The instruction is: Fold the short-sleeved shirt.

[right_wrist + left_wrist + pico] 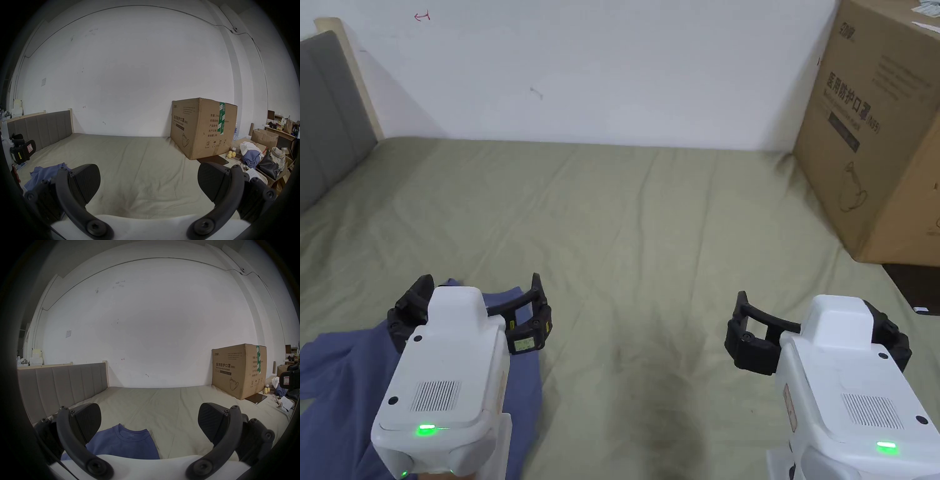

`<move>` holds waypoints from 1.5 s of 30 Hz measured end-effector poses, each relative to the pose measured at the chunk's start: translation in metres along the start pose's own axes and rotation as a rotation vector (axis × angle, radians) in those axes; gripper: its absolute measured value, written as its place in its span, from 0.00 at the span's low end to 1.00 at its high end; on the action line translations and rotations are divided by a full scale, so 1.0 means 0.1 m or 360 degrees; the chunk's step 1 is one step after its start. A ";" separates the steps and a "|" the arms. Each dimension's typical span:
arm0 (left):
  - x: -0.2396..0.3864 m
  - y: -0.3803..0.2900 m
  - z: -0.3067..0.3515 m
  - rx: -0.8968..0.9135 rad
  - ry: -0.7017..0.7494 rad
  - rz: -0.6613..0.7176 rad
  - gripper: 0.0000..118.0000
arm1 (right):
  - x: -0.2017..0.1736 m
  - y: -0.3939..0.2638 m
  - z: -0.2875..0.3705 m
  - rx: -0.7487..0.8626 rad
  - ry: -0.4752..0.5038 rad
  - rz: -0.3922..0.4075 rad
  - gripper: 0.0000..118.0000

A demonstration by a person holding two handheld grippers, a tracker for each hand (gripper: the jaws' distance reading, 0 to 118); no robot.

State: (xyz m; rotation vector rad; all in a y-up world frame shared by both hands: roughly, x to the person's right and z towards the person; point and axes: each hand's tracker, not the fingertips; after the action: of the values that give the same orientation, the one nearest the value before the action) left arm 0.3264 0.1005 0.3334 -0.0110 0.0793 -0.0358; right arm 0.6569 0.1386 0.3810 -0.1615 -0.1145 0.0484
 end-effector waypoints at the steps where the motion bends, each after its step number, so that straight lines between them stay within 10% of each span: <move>1: 0.00 0.00 0.00 -0.0003 0.0004 0.0001 1.00 | 0.00 0.00 0.00 0.0000 -0.0004 0.0000 0.99; 5: 0.00 0.02 -0.01 -0.0012 -0.0004 0.0014 0.96 | 0.00 0.00 -0.01 -0.0015 -0.0020 -0.0001 0.97; 7: 0.01 0.03 -0.01 -0.0016 -0.0023 0.0018 0.73 | 0.00 0.01 0.00 -0.0017 -0.0042 -0.0004 0.87; 12: 0.05 0.05 -0.01 -0.0026 0.0010 0.0014 0.01 | 0.00 0.01 -0.01 -0.0010 -0.0073 0.0005 0.02; 26: -0.28 0.06 0.08 -0.0069 0.0041 0.0060 0.00 | -0.14 0.03 -0.12 -0.0027 0.0094 0.0000 0.00; 45: -1.87 0.04 0.89 -0.0162 0.0667 -0.0026 0.00 | -1.64 0.19 -0.24 0.0023 0.0704 0.0017 0.00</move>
State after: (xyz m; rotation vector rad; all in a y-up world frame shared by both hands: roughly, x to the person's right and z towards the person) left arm 0.1469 0.1120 0.4369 -0.1063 0.4999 -0.0497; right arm 0.4961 0.1446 0.3368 -0.1550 0.3280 0.0233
